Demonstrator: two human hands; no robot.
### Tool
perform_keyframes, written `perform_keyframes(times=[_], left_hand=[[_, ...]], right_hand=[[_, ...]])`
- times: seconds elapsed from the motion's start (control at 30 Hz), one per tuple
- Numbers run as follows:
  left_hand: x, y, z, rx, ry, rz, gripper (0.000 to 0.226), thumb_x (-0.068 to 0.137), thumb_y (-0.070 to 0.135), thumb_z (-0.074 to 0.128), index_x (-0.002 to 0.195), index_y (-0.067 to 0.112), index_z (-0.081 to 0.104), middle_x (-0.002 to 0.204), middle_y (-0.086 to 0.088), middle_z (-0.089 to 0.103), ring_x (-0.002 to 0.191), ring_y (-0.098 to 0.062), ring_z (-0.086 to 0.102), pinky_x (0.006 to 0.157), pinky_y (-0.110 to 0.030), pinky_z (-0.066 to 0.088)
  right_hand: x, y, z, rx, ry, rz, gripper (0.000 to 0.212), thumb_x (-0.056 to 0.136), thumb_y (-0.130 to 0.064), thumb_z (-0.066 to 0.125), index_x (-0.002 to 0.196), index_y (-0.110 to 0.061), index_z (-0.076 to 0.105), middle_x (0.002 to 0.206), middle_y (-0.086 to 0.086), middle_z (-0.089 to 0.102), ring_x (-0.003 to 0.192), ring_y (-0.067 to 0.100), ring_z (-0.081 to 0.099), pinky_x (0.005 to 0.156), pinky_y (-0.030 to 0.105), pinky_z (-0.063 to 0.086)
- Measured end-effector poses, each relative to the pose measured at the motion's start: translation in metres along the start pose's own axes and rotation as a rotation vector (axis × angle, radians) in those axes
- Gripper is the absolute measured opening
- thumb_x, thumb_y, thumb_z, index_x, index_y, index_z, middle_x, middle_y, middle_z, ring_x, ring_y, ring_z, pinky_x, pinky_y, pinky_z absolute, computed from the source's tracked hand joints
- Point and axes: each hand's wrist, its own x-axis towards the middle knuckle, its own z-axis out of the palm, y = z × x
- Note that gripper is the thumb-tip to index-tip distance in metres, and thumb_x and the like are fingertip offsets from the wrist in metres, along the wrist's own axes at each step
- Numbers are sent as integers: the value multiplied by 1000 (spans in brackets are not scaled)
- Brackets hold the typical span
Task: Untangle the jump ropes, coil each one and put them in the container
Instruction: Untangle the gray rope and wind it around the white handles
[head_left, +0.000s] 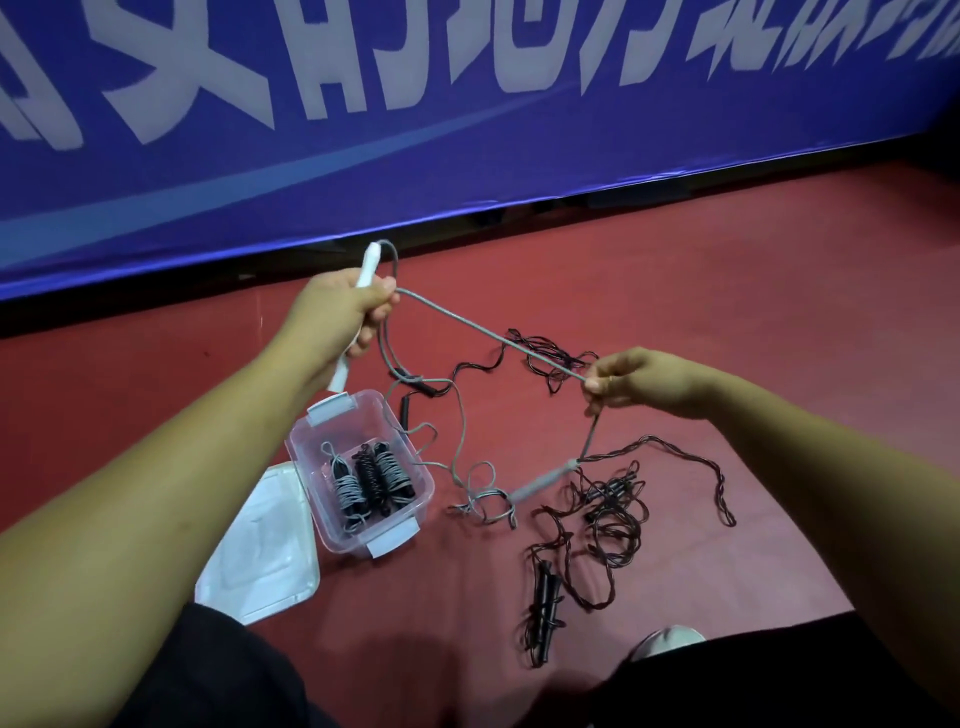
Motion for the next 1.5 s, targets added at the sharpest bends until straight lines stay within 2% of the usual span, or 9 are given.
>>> perform_keyframes(times=[0.1, 0.2, 0.5, 0.63, 0.9, 1.1, 1.2, 1.37, 1.5], left_hand=[[6, -4, 1, 19, 48, -50, 16, 98, 12, 55, 84, 13, 60, 71, 0, 67, 39, -9, 56, 33, -16, 23], [5, -9, 1, 298, 36, 10, 8, 97, 10, 56, 98, 13, 64, 85, -10, 66, 45, -8, 65, 32, -15, 25], [-35, 1, 56, 129, -542, 1, 22, 100, 25, 53, 98, 6, 65, 74, -7, 70, 39, -12, 49, 30, -15, 24], [-25, 10, 45, -36, -337, 41, 23, 99, 23, 57, 77, 15, 55, 53, 6, 42, 34, -6, 31, 32, -14, 19], [-12, -4, 28, -122, -218, -58, 21, 99, 21, 57, 80, 12, 57, 55, 4, 49, 36, -7, 35, 32, -13, 22], [-7, -21, 25, 544, 31, 37, 17, 98, 18, 54, 93, 5, 64, 69, -12, 57, 47, -17, 51, 36, -18, 36], [-20, -14, 38, 269, -156, -19, 14, 101, 14, 50, 96, 7, 61, 69, -11, 60, 44, -10, 58, 42, -16, 45], [-52, -11, 67, -243, -623, -292, 25, 104, 18, 42, 120, 4, 56, 100, -25, 71, 95, -40, 70, 87, -46, 58], [-54, -7, 66, -278, -576, -329, 25, 101, 27, 47, 110, 9, 60, 83, -15, 64, 64, -30, 67, 56, -33, 57]], right_hand=[[2, -8, 6, 34, -8, 24, 18, 101, -9, 54, 86, -10, 64, 80, 9, 68, 84, 25, 67, 91, 46, 50], [-1, -36, 15, 53, 70, -81, 18, 100, -12, 56, 88, -6, 68, 60, 0, 53, 57, 21, 55, 61, 34, 47], [-12, -102, 30, 96, 87, -358, 21, 97, -17, 63, 91, 1, 72, 59, 6, 52, 50, 17, 44, 48, 24, 38], [-9, -87, 26, 74, 116, -306, 15, 95, -19, 67, 85, -9, 73, 64, 10, 63, 58, 17, 56, 58, 26, 47], [-9, -65, 22, -18, 73, -152, 9, 89, -14, 72, 90, -6, 76, 82, 10, 76, 81, 14, 71, 84, 29, 54], [-12, -83, 35, 563, 97, -109, 19, 94, -9, 62, 78, -12, 70, 69, 9, 62, 73, 24, 73, 72, 40, 63], [-12, -99, 43, 775, 112, -102, 10, 96, -14, 60, 88, -12, 66, 66, 1, 62, 72, 20, 72, 68, 39, 63], [-7, -116, 53, 994, 132, -45, 13, 94, -15, 64, 82, -10, 65, 67, 2, 63, 68, 18, 70, 66, 39, 63], [-3, -110, 51, 1008, 246, 15, 10, 92, -12, 67, 83, -8, 65, 71, 6, 64, 65, 18, 68, 58, 33, 62]])
